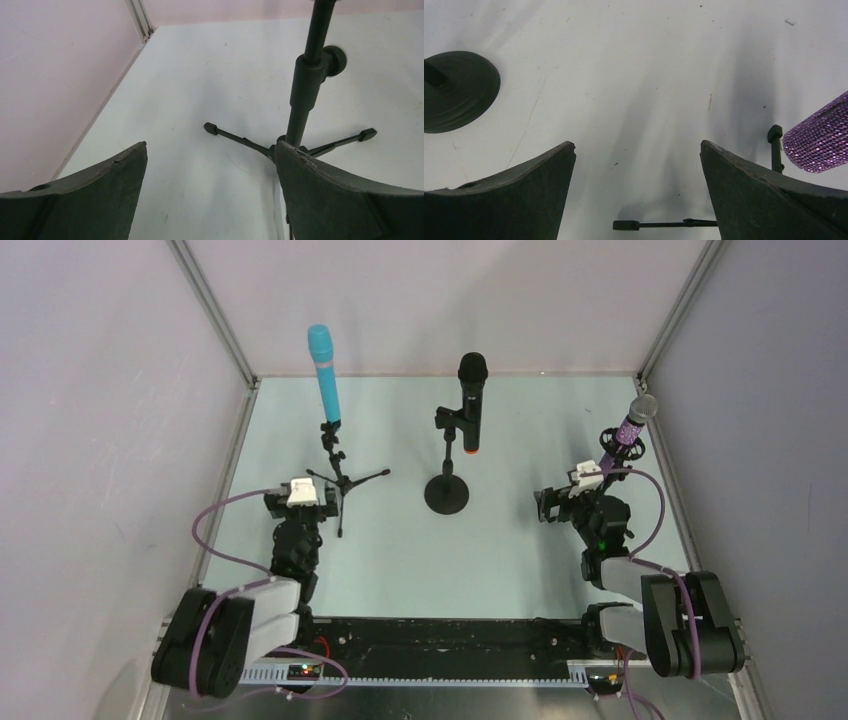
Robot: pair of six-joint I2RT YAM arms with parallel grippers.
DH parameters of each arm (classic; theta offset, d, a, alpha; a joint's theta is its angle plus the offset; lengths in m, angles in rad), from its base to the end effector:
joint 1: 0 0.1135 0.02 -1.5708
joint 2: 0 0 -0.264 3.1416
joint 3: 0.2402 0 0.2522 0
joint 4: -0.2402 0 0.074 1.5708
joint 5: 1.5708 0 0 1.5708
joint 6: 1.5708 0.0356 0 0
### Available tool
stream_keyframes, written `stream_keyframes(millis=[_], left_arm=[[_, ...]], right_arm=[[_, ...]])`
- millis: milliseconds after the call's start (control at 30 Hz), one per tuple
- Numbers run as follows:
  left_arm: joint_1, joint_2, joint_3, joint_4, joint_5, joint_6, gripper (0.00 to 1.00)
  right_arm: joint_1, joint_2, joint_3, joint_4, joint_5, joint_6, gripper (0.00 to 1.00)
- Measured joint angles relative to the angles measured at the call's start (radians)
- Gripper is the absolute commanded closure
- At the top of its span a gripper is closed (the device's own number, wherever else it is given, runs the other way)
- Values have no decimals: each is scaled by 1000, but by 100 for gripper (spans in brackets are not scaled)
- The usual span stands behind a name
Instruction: Attach the microphones to the stand
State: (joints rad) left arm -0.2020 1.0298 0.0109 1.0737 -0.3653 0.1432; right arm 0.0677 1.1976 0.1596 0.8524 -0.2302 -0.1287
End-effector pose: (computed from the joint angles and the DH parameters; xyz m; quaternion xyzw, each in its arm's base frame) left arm 0.1697 -0.0218 0.1685 -0.0138 0.6886 0.1038 0.7175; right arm 0.2056 0.0221 0.1587 -0.1479 0.7536 0.0690 0.6367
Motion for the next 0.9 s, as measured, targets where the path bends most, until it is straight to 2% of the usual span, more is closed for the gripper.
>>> stream_keyframes(millis=[100,300,433,900], left_arm=[[26,112,5,71,16,5,0],[146,224,28,122,101,-34,0],[152,229,70,114,107,-56,0],[153,229,103,69,99,-83,0]], right_arm=[[-15,3,0,18,-7,1,1],[-66,60,2,74,-24,39,0],[-118,143,18,126,-40,77,1],[-133,150,34,132,-40,114,1]])
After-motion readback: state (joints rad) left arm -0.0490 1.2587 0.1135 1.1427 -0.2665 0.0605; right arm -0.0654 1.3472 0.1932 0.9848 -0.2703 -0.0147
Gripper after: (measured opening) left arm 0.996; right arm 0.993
